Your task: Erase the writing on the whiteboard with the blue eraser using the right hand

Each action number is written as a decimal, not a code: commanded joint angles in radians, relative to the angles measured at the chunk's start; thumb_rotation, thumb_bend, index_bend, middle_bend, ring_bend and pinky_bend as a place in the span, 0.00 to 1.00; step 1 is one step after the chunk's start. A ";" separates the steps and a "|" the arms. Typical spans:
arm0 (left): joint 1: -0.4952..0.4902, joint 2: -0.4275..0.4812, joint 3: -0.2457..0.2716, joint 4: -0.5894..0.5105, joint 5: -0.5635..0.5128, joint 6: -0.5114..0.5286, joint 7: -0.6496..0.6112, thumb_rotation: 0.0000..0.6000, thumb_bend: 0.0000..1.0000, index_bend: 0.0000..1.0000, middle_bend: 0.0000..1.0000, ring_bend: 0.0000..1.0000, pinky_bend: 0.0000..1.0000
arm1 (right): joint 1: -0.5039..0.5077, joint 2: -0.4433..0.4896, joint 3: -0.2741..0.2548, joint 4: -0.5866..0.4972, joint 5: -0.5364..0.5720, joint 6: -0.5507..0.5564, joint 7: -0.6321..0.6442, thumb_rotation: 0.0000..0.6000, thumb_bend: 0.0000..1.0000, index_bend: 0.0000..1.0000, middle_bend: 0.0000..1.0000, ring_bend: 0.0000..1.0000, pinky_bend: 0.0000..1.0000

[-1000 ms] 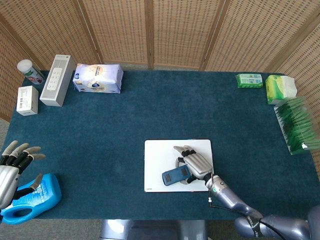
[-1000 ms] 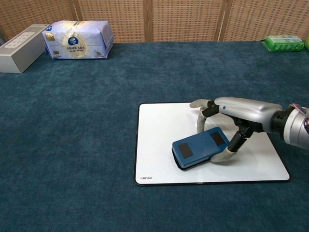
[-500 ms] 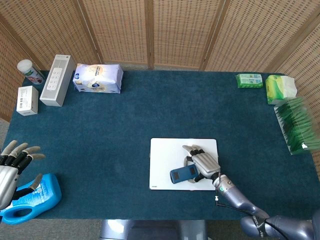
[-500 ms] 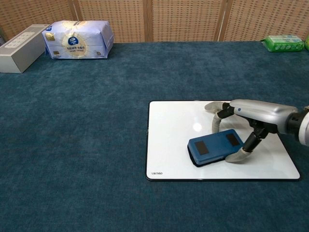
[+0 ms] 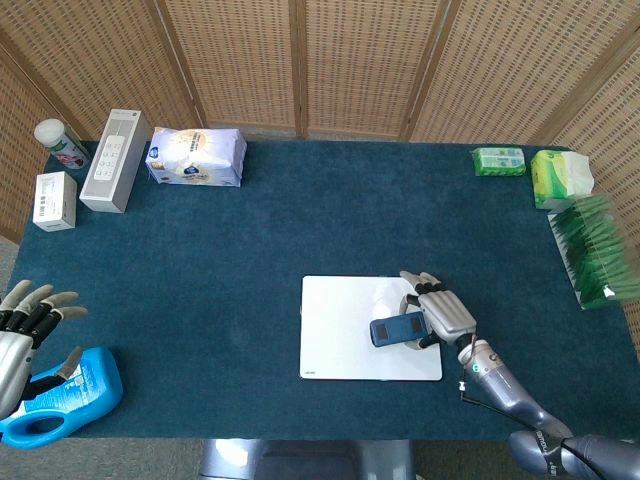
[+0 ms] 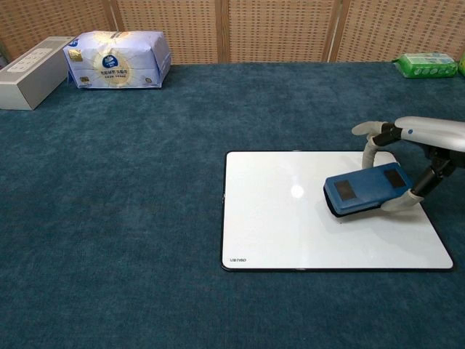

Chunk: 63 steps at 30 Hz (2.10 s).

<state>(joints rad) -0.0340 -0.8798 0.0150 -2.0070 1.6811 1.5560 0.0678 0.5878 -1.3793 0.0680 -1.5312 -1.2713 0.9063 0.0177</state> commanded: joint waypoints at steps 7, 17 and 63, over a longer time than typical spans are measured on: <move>0.006 0.002 0.003 0.002 0.002 0.007 -0.001 1.00 0.43 0.32 0.26 0.16 0.00 | 0.011 -0.006 0.013 -0.006 0.000 -0.015 0.001 1.00 0.16 0.76 0.03 0.00 0.00; 0.006 0.003 0.005 0.004 -0.001 0.003 -0.004 1.00 0.43 0.32 0.26 0.16 0.00 | 0.004 -0.057 -0.017 0.040 -0.010 -0.043 0.013 1.00 0.16 0.76 0.03 0.00 0.00; 0.026 0.013 0.011 0.009 0.004 0.027 -0.013 1.00 0.43 0.32 0.26 0.16 0.00 | 0.070 -0.108 0.026 0.171 -0.032 -0.113 0.123 1.00 0.16 0.76 0.03 0.00 0.00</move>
<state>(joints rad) -0.0079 -0.8672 0.0264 -1.9985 1.6850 1.5825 0.0548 0.6590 -1.4867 0.0948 -1.3613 -1.3029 0.7923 0.1401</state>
